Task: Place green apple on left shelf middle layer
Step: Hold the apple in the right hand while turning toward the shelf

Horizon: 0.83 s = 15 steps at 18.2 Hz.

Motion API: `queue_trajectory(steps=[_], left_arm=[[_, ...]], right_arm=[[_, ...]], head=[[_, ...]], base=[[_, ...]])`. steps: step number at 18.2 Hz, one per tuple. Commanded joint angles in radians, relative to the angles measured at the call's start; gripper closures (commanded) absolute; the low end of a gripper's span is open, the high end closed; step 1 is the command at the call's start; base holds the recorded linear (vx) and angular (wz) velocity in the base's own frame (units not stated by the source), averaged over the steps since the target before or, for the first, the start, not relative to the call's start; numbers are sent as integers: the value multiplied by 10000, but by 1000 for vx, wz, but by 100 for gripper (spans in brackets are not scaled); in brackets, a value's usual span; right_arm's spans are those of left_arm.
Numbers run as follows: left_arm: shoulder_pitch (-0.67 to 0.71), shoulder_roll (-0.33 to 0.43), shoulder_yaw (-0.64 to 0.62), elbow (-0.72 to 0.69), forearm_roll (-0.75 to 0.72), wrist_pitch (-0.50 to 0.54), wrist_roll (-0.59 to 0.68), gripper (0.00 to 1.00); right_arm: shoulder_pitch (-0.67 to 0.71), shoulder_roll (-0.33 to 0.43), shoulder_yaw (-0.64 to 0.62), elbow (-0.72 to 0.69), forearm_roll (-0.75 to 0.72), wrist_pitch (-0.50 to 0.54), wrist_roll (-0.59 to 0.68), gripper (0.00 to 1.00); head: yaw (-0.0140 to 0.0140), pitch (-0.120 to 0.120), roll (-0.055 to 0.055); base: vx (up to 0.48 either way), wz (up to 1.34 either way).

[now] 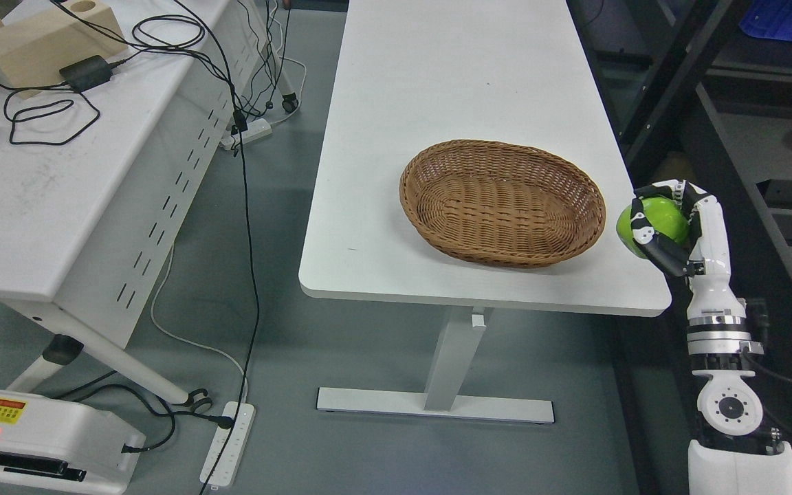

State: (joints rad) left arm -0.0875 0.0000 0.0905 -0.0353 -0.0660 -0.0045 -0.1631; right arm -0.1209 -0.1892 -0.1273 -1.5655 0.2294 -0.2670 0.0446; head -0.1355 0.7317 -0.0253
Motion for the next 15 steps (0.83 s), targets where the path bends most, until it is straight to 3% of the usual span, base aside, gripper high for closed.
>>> queue_trajectory(steps=[1, 15], left_arm=[[0, 175, 0, 0, 0, 29, 5, 0], [0, 175, 0, 0, 0, 29, 5, 0]], right_arm=[[13, 265, -77, -68, -9, -30, -1, 97], [74, 189, -76, -68, -9, -30, 106, 97]], head=[[0, 0, 0], [0, 0, 0]], base=[[-122, 141], [-174, 85]])
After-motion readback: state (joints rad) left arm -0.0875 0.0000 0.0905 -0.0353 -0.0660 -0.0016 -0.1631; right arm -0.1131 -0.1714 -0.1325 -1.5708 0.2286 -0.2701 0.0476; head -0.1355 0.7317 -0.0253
